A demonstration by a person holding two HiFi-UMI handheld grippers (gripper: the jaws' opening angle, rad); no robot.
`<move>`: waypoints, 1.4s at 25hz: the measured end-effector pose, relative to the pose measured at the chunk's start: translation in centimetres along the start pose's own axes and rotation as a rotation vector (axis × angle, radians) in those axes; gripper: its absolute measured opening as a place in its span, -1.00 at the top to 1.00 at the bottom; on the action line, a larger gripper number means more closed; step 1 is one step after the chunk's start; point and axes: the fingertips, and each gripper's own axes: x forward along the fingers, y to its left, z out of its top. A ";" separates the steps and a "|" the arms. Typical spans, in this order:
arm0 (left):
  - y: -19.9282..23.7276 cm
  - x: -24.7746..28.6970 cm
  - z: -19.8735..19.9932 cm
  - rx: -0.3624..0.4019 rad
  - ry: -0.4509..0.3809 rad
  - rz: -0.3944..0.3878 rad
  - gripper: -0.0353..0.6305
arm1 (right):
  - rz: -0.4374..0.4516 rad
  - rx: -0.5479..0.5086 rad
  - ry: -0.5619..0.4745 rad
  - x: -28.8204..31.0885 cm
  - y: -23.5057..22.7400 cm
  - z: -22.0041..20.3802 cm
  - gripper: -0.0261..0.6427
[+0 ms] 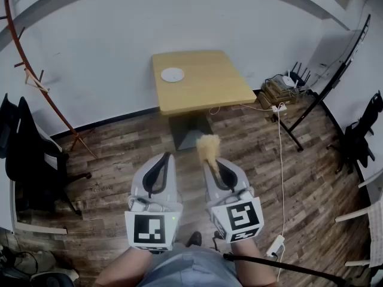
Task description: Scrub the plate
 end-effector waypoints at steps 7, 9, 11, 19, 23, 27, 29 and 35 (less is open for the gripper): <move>-2.6 0.5 -0.7 0.007 0.024 -0.012 0.83 | -0.004 0.028 0.015 -1.6 -1.8 -1.1 0.80; -3.5 0.6 -1.0 0.014 0.029 -0.011 0.83 | -0.001 0.036 0.014 -2.2 -2.4 -1.6 0.80; -4.3 0.8 -1.1 0.025 0.035 -0.011 0.83 | 0.001 0.045 0.013 -2.7 -3.0 -2.0 0.80; -6.0 1.2 -2.8 0.031 0.084 0.015 0.83 | 0.003 0.125 -0.012 -3.7 -5.5 -3.0 0.79; -5.4 2.2 -4.1 0.017 0.115 0.023 0.83 | -0.011 0.145 0.014 -2.7 -6.8 -4.2 0.79; -4.0 4.5 -5.3 0.003 0.127 0.029 0.83 | 0.006 0.156 0.032 -0.3 -7.5 -5.3 0.79; -3.1 6.6 -5.7 -0.008 0.129 0.025 0.83 | 0.013 0.156 0.043 1.8 -8.2 -5.5 0.79; 1.2 13.3 -5.9 -0.036 0.129 0.013 0.83 | 0.031 0.139 0.060 9.5 -9.9 -4.5 0.79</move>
